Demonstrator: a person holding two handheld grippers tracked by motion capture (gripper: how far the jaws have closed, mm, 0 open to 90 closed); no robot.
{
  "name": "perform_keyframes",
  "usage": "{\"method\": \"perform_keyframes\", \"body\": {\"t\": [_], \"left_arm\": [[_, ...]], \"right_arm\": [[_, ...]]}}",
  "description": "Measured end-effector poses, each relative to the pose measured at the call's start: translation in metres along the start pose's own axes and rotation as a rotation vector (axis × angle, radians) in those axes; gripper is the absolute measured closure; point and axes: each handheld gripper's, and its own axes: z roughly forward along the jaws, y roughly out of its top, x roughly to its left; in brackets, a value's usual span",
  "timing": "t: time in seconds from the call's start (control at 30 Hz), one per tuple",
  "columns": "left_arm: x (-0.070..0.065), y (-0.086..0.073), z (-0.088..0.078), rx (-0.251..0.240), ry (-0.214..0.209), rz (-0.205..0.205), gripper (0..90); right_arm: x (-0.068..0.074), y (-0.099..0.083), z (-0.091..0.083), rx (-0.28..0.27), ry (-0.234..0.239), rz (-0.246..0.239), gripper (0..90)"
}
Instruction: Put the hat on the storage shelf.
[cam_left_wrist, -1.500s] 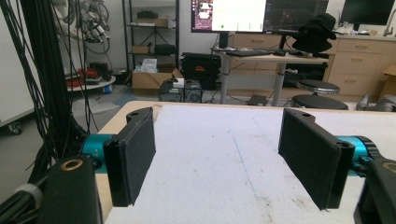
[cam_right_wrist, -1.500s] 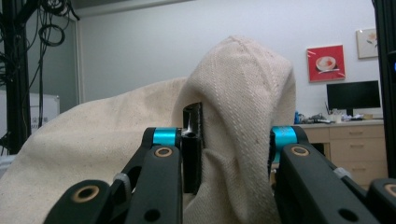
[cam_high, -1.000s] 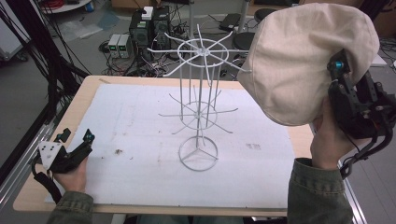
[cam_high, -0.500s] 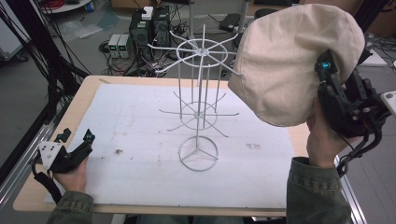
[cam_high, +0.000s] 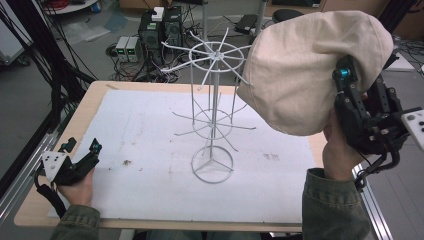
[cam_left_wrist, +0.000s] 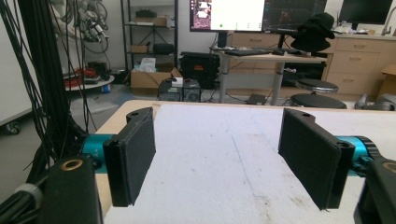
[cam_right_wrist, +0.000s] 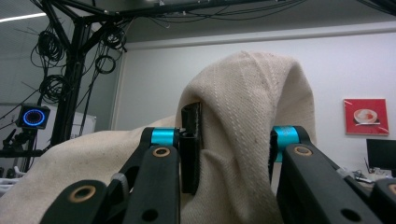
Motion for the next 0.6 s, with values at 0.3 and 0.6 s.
{"method": "perform_keyframes", "body": {"t": [0.3, 0.6], "left_arm": [[0.0, 0.0, 0.0, -0.001, 0.001, -0.001, 27.5], [0.0, 0.0, 0.0, -0.002, 0.0, 0.0, 27.5]], "right_arm": [[-0.001, 0.006, -0.004, -0.045, -0.04, -0.001, 70.8], [-0.005, 0.013, -0.005, -0.086, -0.039, 0.049, 70.7]]}}
